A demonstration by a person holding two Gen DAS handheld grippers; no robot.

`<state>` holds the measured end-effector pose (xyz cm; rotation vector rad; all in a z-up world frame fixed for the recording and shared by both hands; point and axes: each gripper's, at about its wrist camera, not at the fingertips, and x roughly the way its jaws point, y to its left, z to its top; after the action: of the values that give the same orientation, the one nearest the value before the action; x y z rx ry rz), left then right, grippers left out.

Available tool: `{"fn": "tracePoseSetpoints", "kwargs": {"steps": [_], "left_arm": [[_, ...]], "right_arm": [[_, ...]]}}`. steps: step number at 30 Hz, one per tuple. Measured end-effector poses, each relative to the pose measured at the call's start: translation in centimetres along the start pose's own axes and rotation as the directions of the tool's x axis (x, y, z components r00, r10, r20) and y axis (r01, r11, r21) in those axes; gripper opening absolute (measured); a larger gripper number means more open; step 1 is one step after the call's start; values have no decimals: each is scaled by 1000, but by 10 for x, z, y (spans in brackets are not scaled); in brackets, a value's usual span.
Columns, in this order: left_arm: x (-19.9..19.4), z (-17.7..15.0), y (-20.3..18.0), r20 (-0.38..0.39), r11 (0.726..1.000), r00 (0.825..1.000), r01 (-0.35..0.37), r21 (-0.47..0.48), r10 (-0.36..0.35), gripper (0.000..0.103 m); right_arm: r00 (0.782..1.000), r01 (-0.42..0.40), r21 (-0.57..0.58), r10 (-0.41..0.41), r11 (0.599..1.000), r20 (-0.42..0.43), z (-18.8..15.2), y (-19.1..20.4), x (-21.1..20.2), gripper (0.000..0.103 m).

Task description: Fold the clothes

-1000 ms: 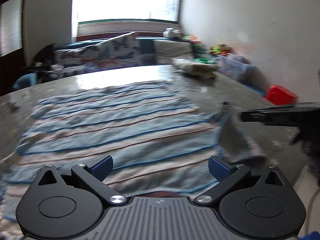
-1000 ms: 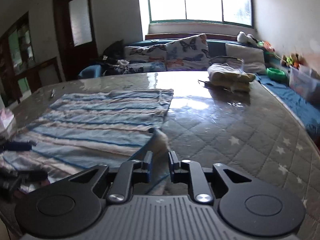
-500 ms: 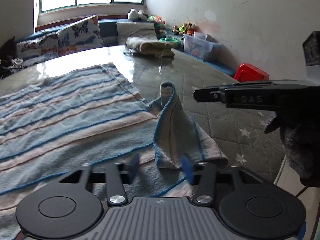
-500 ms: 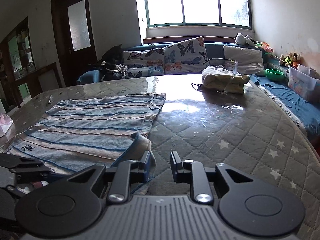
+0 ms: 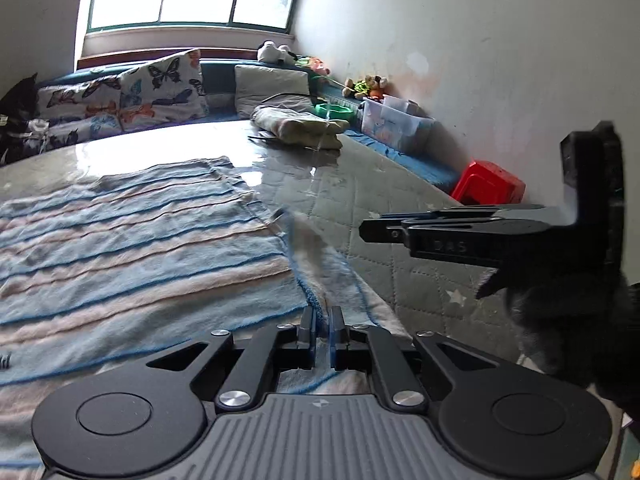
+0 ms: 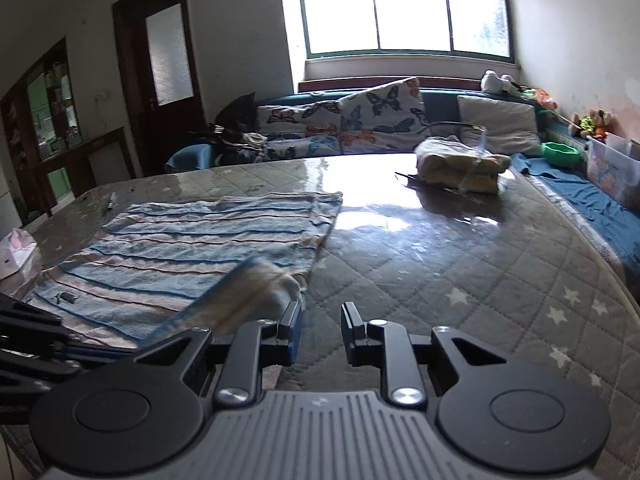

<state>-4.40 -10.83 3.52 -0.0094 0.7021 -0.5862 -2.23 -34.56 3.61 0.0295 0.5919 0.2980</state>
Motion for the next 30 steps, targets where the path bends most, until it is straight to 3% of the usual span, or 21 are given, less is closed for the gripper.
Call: {"fn": "tracePoseSetpoints", "kwargs": {"steps": [9, 18, 21, 22, 23, 25, 30], "left_arm": [[13, -18, 24, -114, 996, 992, -64, -61, 57, 8], [8, -26, 32, -117, 994, 991, -78, -73, 69, 13], [2, -27, 35, -106, 993, 991, -86, -78, 77, 18], [-1, -28, 37, -101, 993, 992, -89, -81, 81, 24], [-5, -28, 39, -92, 991, 992, -98, -88, 90, 33], [-14, -30, 46, -74, 987, 991, -123, -106, 116, 40], [-45, -36, 72, -39, 960, 973, -229, -164, 225, 40]], "right_arm": [[995, -92, -121, 87, 988, -47, 6, 41, 30, 21], [989, -90, -264, 55, 960, -137, -3, 68, 70, 21], [989, -92, -266, 57, 959, -138, -4, 68, 70, 21], [990, -94, -259, 63, 961, -128, -1, 68, 67, 21], [991, -93, -252, 65, 963, -120, 2, 67, 66, 21], [992, -91, -247, 64, 965, -113, 7, 67, 66, 21], [987, -93, -262, 54, 961, -151, 2, 71, 83, 21]]}}
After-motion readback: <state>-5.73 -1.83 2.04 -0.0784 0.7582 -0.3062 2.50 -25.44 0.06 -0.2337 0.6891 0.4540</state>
